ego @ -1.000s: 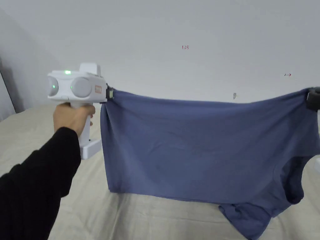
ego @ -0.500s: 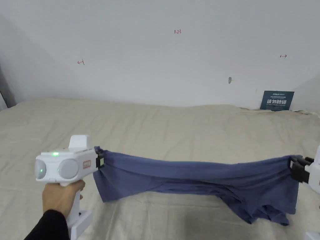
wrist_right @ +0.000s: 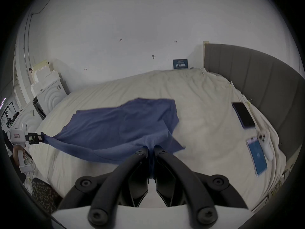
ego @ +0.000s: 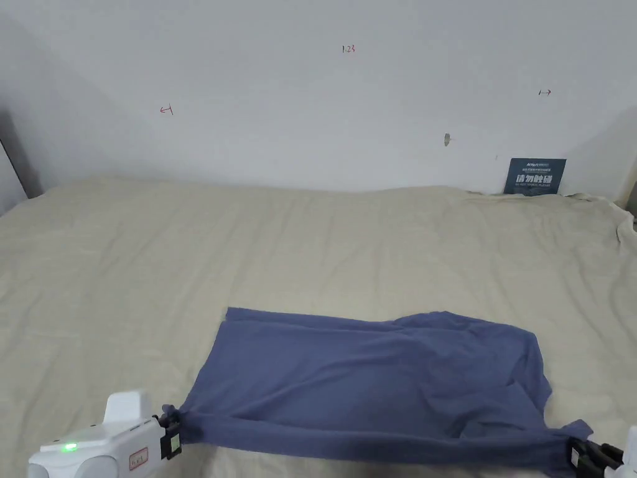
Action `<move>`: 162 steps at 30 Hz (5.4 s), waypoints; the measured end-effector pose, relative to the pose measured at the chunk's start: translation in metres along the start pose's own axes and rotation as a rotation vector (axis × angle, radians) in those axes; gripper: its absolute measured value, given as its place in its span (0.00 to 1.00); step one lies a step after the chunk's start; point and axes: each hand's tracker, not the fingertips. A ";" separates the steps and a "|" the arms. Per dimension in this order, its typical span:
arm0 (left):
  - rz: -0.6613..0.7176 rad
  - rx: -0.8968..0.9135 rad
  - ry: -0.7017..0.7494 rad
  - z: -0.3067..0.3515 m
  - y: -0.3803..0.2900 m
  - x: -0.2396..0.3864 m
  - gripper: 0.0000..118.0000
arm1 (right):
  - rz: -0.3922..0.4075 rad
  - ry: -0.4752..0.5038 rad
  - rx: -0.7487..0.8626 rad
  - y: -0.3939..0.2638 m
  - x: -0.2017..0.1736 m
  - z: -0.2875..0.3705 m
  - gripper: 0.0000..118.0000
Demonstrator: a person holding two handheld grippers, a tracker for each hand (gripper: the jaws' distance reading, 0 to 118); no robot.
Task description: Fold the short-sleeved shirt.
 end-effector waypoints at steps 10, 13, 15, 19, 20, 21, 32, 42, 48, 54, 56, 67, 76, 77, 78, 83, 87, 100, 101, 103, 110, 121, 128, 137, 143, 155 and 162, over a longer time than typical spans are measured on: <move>-0.009 -0.024 0.007 0.053 -0.072 -0.018 0.00 | -0.034 0.003 -0.066 -0.065 0.006 0.066 0.03; -0.019 -0.044 0.016 0.059 -0.088 -0.020 0.00 | -0.023 0.000 -0.086 -0.076 0.007 0.071 0.03; -0.021 -0.061 0.026 0.056 -0.097 -0.020 0.00 | -0.016 -0.008 -0.102 -0.082 0.008 0.067 0.03; -0.001 -0.086 0.043 0.040 -0.112 -0.019 0.00 | -0.021 -0.044 -0.155 -0.094 0.010 0.046 0.03; -0.003 -0.098 0.054 0.035 -0.115 -0.019 0.00 | -0.032 -0.057 -0.176 -0.099 0.011 0.039 0.03; -0.001 -0.115 0.063 0.028 -0.120 -0.020 0.00 | -0.040 -0.073 -0.193 -0.103 0.011 0.032 0.03; -0.009 -0.156 0.094 0.022 -0.128 -0.012 0.05 | -0.123 -0.145 -0.349 -0.131 0.015 -0.004 0.03; 0.025 0.013 0.095 0.071 -0.089 0.000 0.98 | -0.052 -0.098 -0.125 -0.060 -0.010 0.053 0.85; 0.029 0.182 0.067 0.101 -0.040 0.018 0.98 | -0.006 -0.060 0.124 -0.003 -0.034 0.096 0.84; -0.035 0.309 0.079 0.112 -0.019 0.040 0.97 | 0.080 -0.119 0.310 0.021 -0.055 0.117 0.84; -0.046 0.345 0.073 0.114 -0.020 0.046 0.92 | 0.104 -0.140 0.344 0.023 -0.060 0.118 0.83; -0.074 0.354 0.009 0.109 -0.036 0.055 0.00 | 0.113 -0.147 0.377 0.015 -0.066 0.120 0.00; -0.052 0.139 0.032 0.096 -0.037 0.028 0.00 | 0.111 -0.142 0.359 0.016 -0.063 0.117 0.00; -0.046 0.102 0.034 0.095 -0.039 0.024 0.00 | 0.110 -0.142 0.354 0.015 -0.062 0.116 0.00; -0.046 0.073 0.043 0.092 -0.042 0.019 0.08 | 0.108 -0.142 0.350 0.015 -0.062 0.116 0.00; -0.005 -0.077 0.051 0.078 -0.061 -0.005 0.58 | 0.105 -0.144 0.326 0.010 -0.059 0.110 0.00; 0.000 -0.160 0.077 0.066 -0.083 -0.018 0.79 | 0.099 -0.150 0.307 0.007 -0.057 0.107 0.00; -0.051 -0.290 0.107 0.027 -0.130 -0.018 0.34 | 0.093 -0.161 0.251 -0.003 -0.049 0.096 0.00; -0.034 -0.307 0.051 0.025 -0.132 -0.016 0.20 | 0.090 -0.161 0.249 -0.003 -0.048 0.096 0.00; -0.018 -0.300 0.049 0.024 -0.132 -0.012 0.08 | 0.087 -0.164 0.243 -0.005 -0.045 0.096 0.00; -0.030 -0.245 0.049 0.034 -0.123 -0.006 0.02 | 0.065 -0.162 0.147 -0.015 -0.028 0.084 0.00; -0.024 -0.179 0.019 0.053 -0.102 -0.002 0.02 | -0.033 -0.144 -0.198 -0.083 0.003 0.032 0.60; -0.026 -0.179 0.016 0.053 -0.099 0.002 0.02 | -0.037 -0.121 -0.248 -0.106 -0.001 0.015 0.54; -0.010 -0.186 0.013 0.050 -0.101 0.001 0.02 | -0.010 -0.114 -0.318 -0.126 -0.003 0.007 0.01; 0.009 -0.174 0.006 0.049 -0.095 -0.003 0.02 | -0.019 -0.090 -0.244 -0.110 0.001 0.025 0.01; 0.032 -0.082 -0.007 0.035 -0.035 0.002 0.02 | -0.002 -0.062 -0.089 -0.031 -0.004 0.028 0.01; -0.018 -0.107 0.012 -0.010 0.007 0.016 0.02 | 0.029 -0.067 -0.109 0.006 -0.002 -0.021 0.01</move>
